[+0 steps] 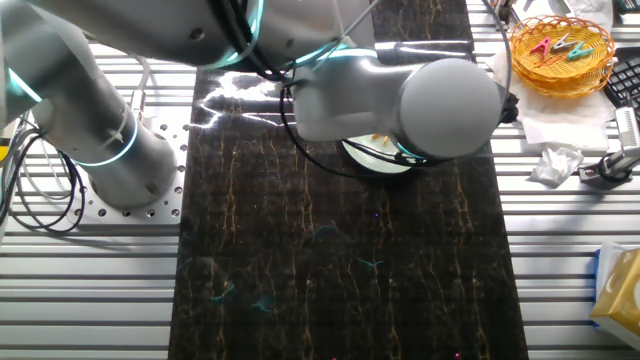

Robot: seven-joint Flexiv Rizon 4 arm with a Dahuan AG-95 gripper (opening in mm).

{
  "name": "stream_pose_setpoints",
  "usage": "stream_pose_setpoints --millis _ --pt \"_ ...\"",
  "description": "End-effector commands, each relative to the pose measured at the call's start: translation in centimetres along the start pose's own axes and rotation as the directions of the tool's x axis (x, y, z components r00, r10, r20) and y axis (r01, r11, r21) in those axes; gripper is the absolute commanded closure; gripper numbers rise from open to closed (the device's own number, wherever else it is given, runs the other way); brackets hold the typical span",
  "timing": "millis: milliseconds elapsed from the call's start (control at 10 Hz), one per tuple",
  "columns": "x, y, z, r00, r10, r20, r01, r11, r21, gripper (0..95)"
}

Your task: Use a clamp

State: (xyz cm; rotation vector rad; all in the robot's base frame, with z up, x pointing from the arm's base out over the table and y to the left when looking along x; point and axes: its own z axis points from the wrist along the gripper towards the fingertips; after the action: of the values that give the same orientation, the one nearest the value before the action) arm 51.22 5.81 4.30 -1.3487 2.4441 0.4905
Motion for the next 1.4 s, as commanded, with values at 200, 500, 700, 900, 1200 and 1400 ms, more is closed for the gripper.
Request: stream_pose_setpoints --millis 200,500,700,900,1200,1400 --pt "-0.3 0.5 0.3 1.0 0.002 0.006 -0.002 1.0 -0.009 57.0" --pt "-0.7 1.3 0.9 1.0 0.006 0.001 -0.006 1.0 -0.01 57.0" --pt "-0.6 1.7 1.0 1.0 0.014 -0.011 -0.015 1.0 -0.017 57.0" --pt "0.1 2.1 1.0 1.0 0.007 -0.01 -0.007 1.0 -0.024 57.0" --pt "0.8 2.6 0.6 1.0 0.006 -0.011 -0.006 1.0 -0.028 57.0" --pt "1.0 2.8 0.6 1.0 0.005 -0.011 -0.005 1.0 -0.024 57.0"
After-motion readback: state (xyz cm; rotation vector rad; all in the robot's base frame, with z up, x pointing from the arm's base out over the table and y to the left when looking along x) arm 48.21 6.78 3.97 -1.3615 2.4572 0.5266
